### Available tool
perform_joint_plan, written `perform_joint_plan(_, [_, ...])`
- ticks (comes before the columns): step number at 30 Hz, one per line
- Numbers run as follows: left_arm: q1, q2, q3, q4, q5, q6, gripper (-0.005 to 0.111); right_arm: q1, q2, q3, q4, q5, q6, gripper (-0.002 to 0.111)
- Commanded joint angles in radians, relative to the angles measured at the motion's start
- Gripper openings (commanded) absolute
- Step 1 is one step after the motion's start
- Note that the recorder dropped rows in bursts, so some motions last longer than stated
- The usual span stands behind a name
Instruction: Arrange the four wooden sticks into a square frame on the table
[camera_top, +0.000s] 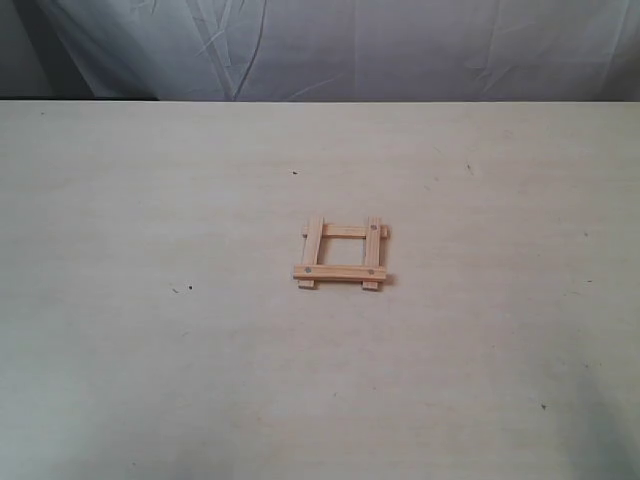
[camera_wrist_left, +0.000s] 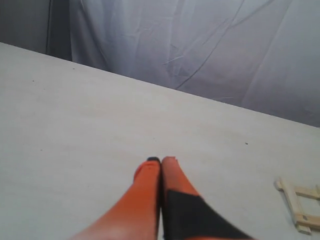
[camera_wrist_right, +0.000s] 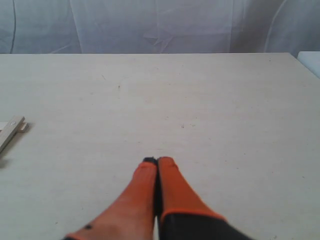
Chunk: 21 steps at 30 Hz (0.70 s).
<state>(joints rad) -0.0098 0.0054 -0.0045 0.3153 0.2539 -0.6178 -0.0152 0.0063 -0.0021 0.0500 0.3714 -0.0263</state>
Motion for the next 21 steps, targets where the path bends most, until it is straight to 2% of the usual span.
perform_joint_plan(1, [-0.032,-0.005,0.004,0.018,-0.002,0.020,0.000,-0.006,-0.006,0.002,-0.008,-0.012,0.002,0.000])
perform_joint_plan(9, [-0.032,-0.005,0.004,0.005,-0.002,0.049,0.000,-0.006,-0.006,0.002,-0.008,-0.010,0.002,0.000])
perform_joint_plan(15, [-0.032,-0.005,0.004,-0.254,-0.004,0.450,0.000,-0.006,-0.006,0.002,-0.008,-0.010,0.002,0.000])
perform_joint_plan(21, [-0.032,-0.005,0.004,-0.282,-0.008,0.514,0.000,-0.006,-0.006,0.002,-0.008,-0.010,0.002,0.000])
